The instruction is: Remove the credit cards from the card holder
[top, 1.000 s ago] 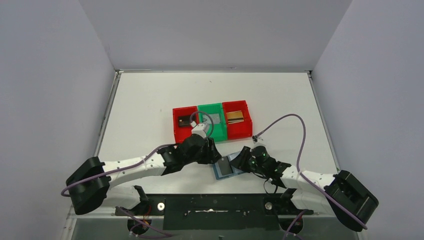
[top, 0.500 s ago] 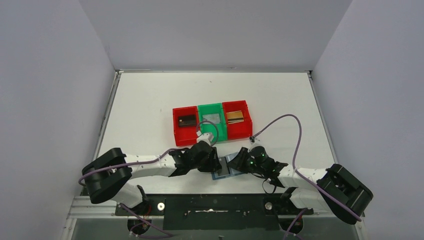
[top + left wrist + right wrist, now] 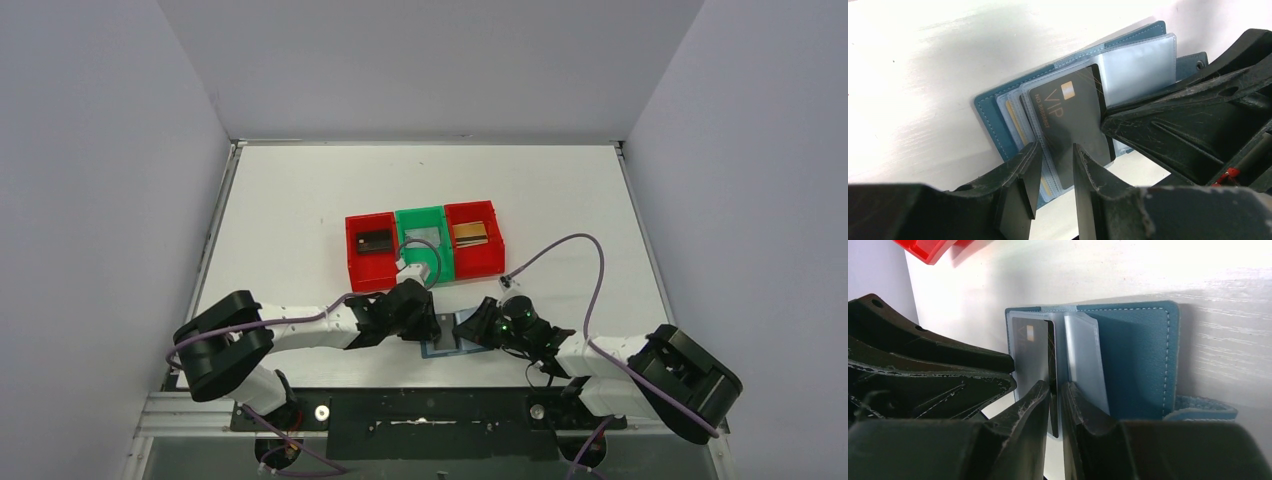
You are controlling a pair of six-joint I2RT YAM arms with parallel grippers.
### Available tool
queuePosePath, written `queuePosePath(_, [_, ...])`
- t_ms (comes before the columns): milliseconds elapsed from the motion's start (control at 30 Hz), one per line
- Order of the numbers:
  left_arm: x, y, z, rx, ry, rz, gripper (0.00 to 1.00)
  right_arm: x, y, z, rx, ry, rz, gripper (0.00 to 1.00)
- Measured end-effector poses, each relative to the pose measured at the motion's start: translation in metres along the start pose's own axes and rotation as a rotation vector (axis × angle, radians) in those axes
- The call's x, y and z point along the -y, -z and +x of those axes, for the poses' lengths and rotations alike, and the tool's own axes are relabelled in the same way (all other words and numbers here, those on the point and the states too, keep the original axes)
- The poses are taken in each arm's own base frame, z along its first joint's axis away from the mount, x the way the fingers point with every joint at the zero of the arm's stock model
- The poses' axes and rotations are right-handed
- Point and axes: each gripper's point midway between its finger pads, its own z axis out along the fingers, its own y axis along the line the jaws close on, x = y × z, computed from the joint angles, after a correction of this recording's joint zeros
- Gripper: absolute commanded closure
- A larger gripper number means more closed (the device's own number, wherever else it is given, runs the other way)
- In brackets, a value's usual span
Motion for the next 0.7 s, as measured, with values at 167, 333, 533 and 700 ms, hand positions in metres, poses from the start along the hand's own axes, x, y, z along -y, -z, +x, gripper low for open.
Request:
queuePosePath(167, [-0.002,-0.001,0.000,0.004,-0.003,-0.007,0.75,0.001,-0.002,0.001,-0.004,-0.015,0.002,0.93])
queuePosePath(333, [-0.005,-0.001,-0.002,0.013,-0.013,-0.023,0.77,0.000,-0.002,0.001,-0.001,-0.028,0.000,1.00])
queuePosePath(533, [-0.011,-0.006,-0.008,0.034,-0.033,-0.087,0.84,-0.002,0.000,-0.001,0.011,-0.034,-0.006,1.00])
queuePosePath(700, [-0.012,-0.010,-0.012,0.045,-0.042,-0.121,0.85,-0.002,0.006,-0.005,0.038,-0.040,-0.011,1.00])
